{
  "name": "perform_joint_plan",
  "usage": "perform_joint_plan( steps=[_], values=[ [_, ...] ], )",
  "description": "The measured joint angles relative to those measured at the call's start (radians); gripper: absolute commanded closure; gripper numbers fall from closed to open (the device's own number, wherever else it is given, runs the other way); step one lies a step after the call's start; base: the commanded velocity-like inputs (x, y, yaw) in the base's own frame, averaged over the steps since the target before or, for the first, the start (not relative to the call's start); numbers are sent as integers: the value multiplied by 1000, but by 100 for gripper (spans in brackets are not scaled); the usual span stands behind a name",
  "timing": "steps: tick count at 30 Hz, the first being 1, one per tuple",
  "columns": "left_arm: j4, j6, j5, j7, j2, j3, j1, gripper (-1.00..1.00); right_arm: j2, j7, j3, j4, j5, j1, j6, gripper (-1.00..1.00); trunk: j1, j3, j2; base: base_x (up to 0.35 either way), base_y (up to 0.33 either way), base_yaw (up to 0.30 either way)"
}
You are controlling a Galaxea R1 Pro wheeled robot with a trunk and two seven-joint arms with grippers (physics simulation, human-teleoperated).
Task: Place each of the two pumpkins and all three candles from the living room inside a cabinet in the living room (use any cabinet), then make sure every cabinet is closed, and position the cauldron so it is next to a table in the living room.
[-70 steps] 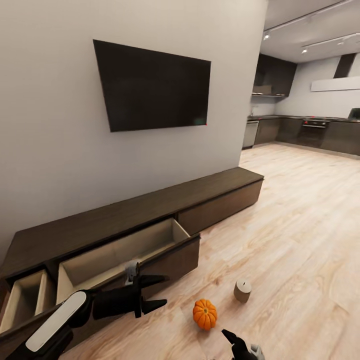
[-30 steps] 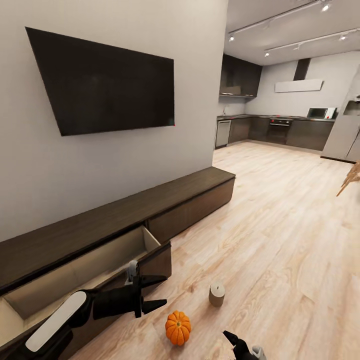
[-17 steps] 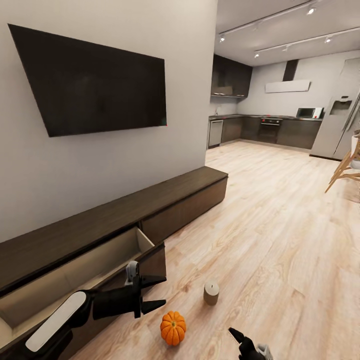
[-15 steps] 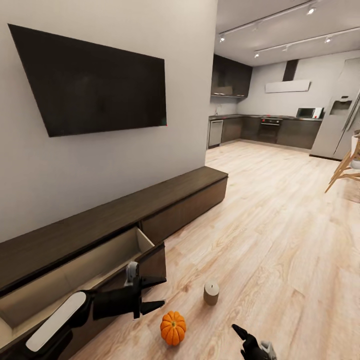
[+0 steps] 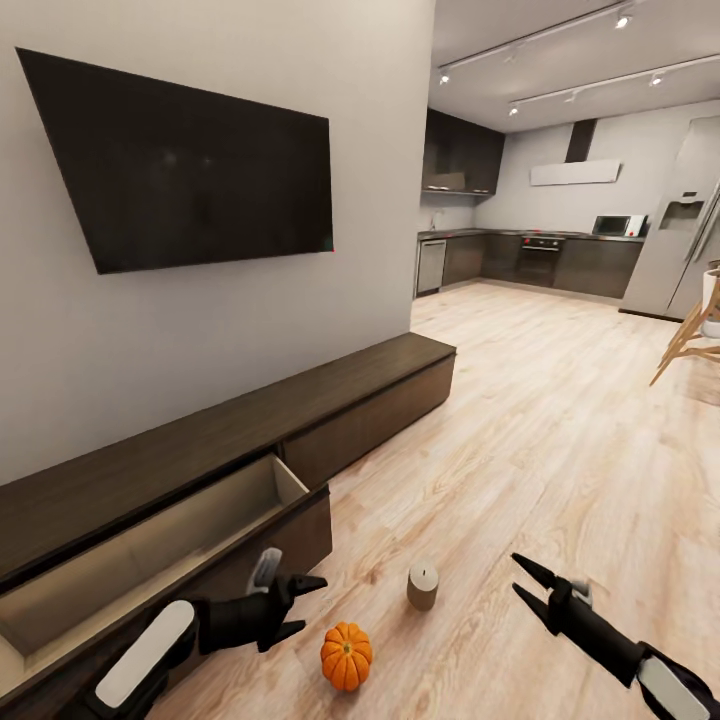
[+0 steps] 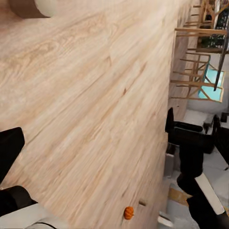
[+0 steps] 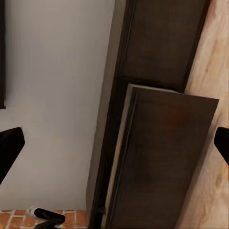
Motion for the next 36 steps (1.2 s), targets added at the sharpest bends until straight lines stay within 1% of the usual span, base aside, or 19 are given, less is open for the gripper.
perform_joint_plan(
  steps=[3,5,7,10,11,13,16,17,18,20,21,22,24,25,27,29,31,33,36],
  values=[
    [47,-70,-60,0,-31,0,0,-100,-17,4,0,-101,0,0,43,-100,0,0,0,0,0,0],
    [84,-125,-98,0,-55,0,0,-100,-27,4,1,-173,1,0,56,-100,0,0,0,0,0,0],
    [128,-172,-145,0,-76,-1,0,-100,-32,4,1,-244,0,1,62,-100,0,0,0,0,0,0],
    [207,-243,-214,-1,-105,0,0,-100,-36,4,2,-367,2,1,65,-100,0,0,0,0,0,0],
    [257,-284,-239,-5,-117,0,-1,-100,-37,4,2,-421,2,3,65,-100,0,0,0,0,0,0],
    [320,-334,-267,-12,-127,-1,-1,-100,-38,3,3,-473,3,8,65,-100,0,0,0,0,0,0],
    [381,-370,-315,-25,-131,-2,-1,-100,-37,-1,7,-538,11,11,68,-100,0,0,0,0,0,0],
    [399,-375,-328,-45,-132,-5,-1,-100,-37,-3,8,-559,11,11,74,-100,0,0,0,0,0,0],
    [414,-378,-339,-78,-131,-7,-1,-100,-37,-5,8,-580,13,12,81,-100,0,0,0,0,0,0],
    [443,-382,-366,-172,-126,-10,0,-100,-37,-6,8,-612,15,13,92,-100,0,0,0,0,0,0],
    [460,-383,-386,-229,-123,-10,0,-100,-37,-3,9,-620,18,13,95,-100,0,0,0,0,0,0],
    [482,-384,-413,-285,-122,-10,0,-100,-37,0,9,-625,20,16,97,-100,0,0,0,0,0,0],
    [516,-386,-461,-369,-121,-7,0,-100,-37,15,10,-634,22,27,95,-100,0,0,0,0,0,0],
    [529,-386,-484,-409,-120,-4,0,-100,-34,34,10,-640,24,37,90,-100,0,0,0,0,0,0],
    [538,-387,-502,-453,-114,0,0,-100,-28,46,10,-638,24,46,81,-100,0,0,0,0,0,0],
    [540,-388,-507,-481,-110,0,0,-100,-27,49,9,-634,22,48,77,-100,0,0,0,0,0,0],
    [542,-388,-510,-511,-107,0,0,-100,-26,47,7,-611,20,49,74,-100,0,0,0,0,0,0],
    [543,-388,-511,-524,-106,1,0,-100,-26,47,5,-579,19,49,74,-100,0,0,0,0,0,0],
    [544,-388,-512,-524,-105,2,0,-100,-26,47,4,-564,19,49,73,-100,0,0,0,93,0,0]
  ],
)
